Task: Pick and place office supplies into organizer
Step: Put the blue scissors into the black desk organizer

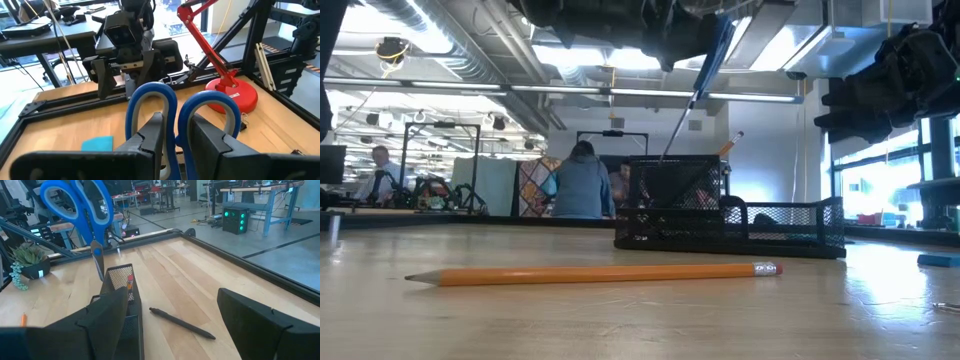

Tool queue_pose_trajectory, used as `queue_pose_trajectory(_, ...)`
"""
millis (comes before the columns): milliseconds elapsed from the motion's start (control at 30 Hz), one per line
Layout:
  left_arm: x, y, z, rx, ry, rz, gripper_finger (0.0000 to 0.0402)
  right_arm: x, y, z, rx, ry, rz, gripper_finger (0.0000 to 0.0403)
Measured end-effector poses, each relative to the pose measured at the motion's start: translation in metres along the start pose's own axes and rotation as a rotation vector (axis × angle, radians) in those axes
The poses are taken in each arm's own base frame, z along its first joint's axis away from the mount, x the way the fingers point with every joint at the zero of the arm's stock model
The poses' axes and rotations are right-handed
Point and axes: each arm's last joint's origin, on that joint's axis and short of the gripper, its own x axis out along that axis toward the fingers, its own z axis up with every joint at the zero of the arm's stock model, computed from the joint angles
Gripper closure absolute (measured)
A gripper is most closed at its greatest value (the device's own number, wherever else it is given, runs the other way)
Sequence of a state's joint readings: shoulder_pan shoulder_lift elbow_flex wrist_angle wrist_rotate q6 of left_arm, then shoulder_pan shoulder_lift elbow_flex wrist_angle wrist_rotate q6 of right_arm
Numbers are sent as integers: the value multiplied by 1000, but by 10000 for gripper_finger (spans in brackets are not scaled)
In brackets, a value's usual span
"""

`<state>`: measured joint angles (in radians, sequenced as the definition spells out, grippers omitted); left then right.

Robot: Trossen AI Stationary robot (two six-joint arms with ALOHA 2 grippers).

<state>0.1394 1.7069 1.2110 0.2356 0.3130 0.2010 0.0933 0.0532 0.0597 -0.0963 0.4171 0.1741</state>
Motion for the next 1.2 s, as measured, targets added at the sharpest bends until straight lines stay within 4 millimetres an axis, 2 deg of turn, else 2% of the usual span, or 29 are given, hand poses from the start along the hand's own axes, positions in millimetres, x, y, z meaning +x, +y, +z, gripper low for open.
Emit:
queue_pose_trajectory(333,-9,0,15,8,-70,13,332,0,0,0,-23,0,0,92)
queue_pose_trajectory(500,-10,0,15,8,-69,16,333,1,0,-1,-26,8,-1,92)
queue_pose_trajectory(667,-6,2,8,47,-12,63,333,1,0,-1,-28,12,-1,92)
queue_pose_trajectory(1200,0,0,-10,96,106,27,332,2,0,-2,-32,24,-4,92)
